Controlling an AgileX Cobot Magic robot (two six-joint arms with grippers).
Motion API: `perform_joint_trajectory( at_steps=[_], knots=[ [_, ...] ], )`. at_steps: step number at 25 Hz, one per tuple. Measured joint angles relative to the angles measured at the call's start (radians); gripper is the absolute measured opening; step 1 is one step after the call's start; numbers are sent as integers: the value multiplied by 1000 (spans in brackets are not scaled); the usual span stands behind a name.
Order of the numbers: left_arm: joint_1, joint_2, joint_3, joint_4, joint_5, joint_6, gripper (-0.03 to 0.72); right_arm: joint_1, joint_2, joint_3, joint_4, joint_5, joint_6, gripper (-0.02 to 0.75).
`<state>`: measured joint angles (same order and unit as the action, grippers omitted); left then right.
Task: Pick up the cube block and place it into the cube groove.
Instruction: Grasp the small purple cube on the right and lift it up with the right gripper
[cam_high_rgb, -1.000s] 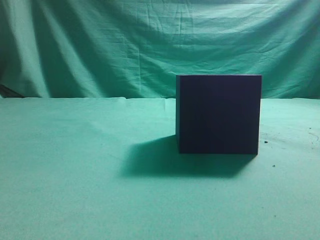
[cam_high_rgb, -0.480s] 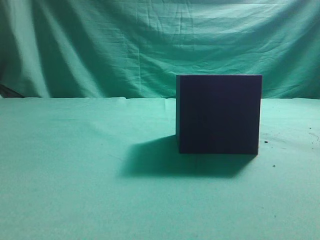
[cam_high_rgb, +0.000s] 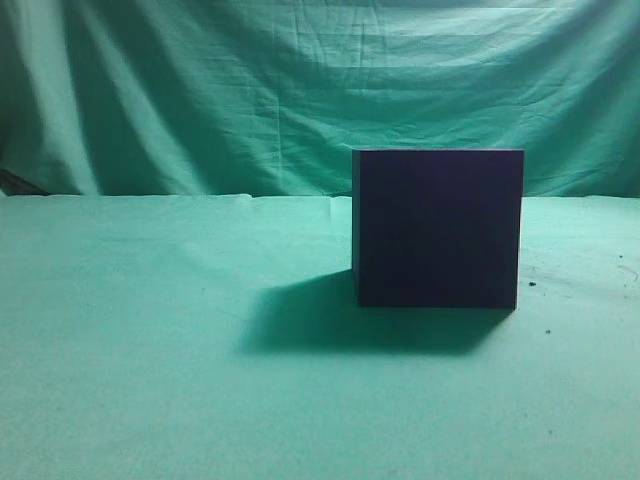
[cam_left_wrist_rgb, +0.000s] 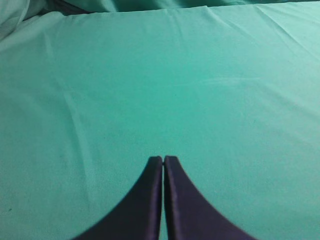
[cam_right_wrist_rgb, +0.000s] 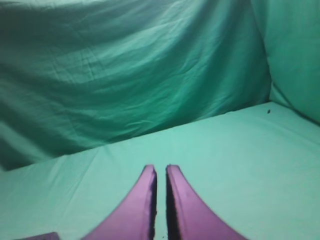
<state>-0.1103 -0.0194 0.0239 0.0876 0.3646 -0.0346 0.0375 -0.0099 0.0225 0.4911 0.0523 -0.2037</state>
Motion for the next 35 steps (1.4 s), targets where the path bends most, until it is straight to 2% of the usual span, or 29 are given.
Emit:
perform_joint_trajectory(
  at_steps=[4,9,13,16,17,20,23,26,30,32,35],
  knots=[
    [0,0,0,0,0,0,0,0,49,-124,0,135,-49,48],
    [0,0,0,0,0,0,0,0,280,-309,-2,336,-92,48],
    [0,0,0,0,0,0,0,0,447,-389,-8,460,-97,48],
    [0,0,0,0,0,0,0,0,541,-446,-8,559,-173,48],
    [0,0,0,0,0,0,0,0,576,-477,-8,598,-212,0],
    [0,0,0,0,0,0,0,0,681,-574,-8,744,-264,0],
    [0,0,0,0,0,0,0,36,771,-651,-31,812,-244,0],
    [0,0,0,0,0,0,0,129,852,-704,-109,833,-152,0],
    [0,0,0,0,0,0,0,246,989,-778,-314,884,70,0],
    [0,0,0,0,0,0,0,289,1070,-819,-413,923,167,0],
    [0,0,0,0,0,0,0,328,1178,-872,-476,957,221,0]
  ],
)
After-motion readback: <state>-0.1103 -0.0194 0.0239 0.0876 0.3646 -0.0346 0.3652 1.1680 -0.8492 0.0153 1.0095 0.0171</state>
